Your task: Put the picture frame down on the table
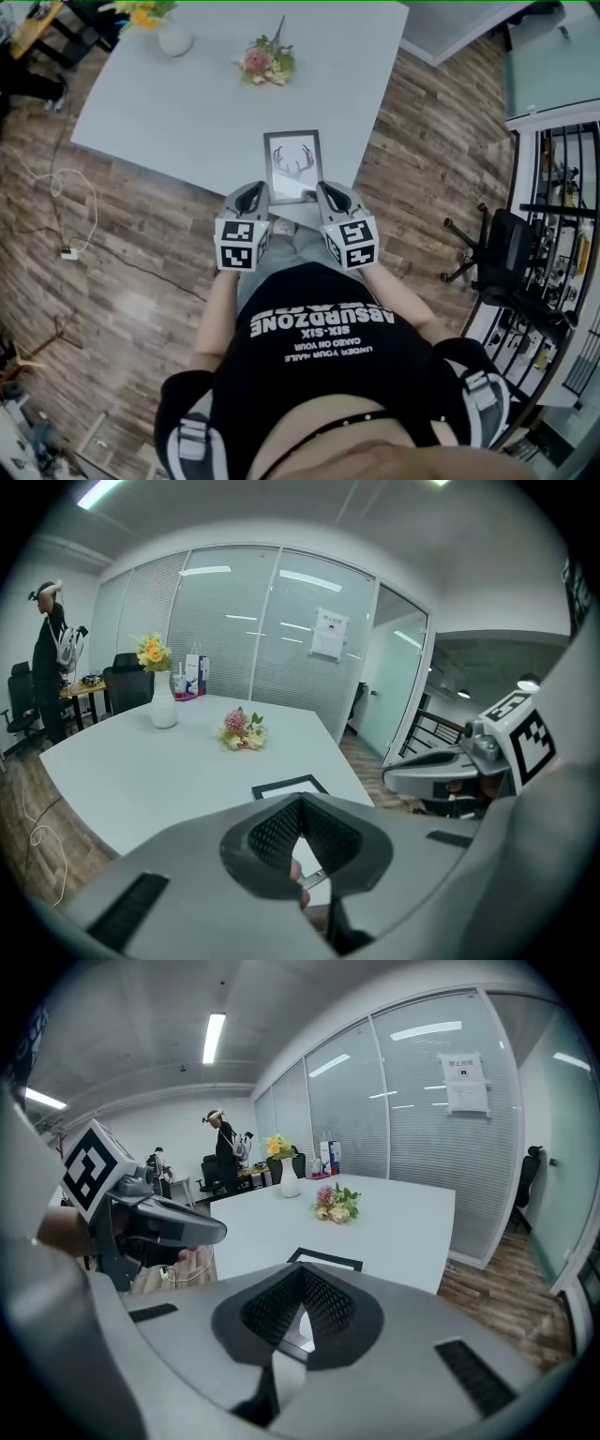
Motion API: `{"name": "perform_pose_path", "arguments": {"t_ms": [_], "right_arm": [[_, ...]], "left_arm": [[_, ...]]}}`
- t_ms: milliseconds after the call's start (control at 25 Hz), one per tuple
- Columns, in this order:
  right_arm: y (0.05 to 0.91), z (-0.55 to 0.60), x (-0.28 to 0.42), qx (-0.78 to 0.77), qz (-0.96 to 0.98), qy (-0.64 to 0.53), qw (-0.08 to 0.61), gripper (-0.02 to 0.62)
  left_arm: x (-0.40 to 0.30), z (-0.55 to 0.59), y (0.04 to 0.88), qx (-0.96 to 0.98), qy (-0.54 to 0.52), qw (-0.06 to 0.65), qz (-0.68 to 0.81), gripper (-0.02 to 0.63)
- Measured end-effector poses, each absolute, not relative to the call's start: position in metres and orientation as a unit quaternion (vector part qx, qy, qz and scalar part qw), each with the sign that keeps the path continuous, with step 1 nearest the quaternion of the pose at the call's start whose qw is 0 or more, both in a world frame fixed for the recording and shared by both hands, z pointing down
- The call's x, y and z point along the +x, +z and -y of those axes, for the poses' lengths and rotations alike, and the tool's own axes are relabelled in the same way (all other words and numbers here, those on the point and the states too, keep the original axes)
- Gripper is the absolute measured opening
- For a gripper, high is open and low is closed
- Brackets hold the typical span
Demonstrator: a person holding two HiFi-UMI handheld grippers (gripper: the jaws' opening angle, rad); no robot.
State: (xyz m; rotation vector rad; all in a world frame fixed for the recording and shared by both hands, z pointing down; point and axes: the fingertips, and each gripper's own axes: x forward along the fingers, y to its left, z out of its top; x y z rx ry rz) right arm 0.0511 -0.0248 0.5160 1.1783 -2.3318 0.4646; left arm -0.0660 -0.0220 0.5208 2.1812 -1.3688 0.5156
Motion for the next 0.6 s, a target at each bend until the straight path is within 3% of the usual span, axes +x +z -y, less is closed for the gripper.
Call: {"name": "perform_pose_path", "arguments": {"t_ms": [600], "right_arm": [[0.5223, 0.0256, 0.0556, 0.432, 0.846, 0.171, 0.26, 0.015]], "left_arm": [[-0.0607, 0.0213, 0.5203, 0.807, 0.186, 0.256, 0.499, 0.017]]}}
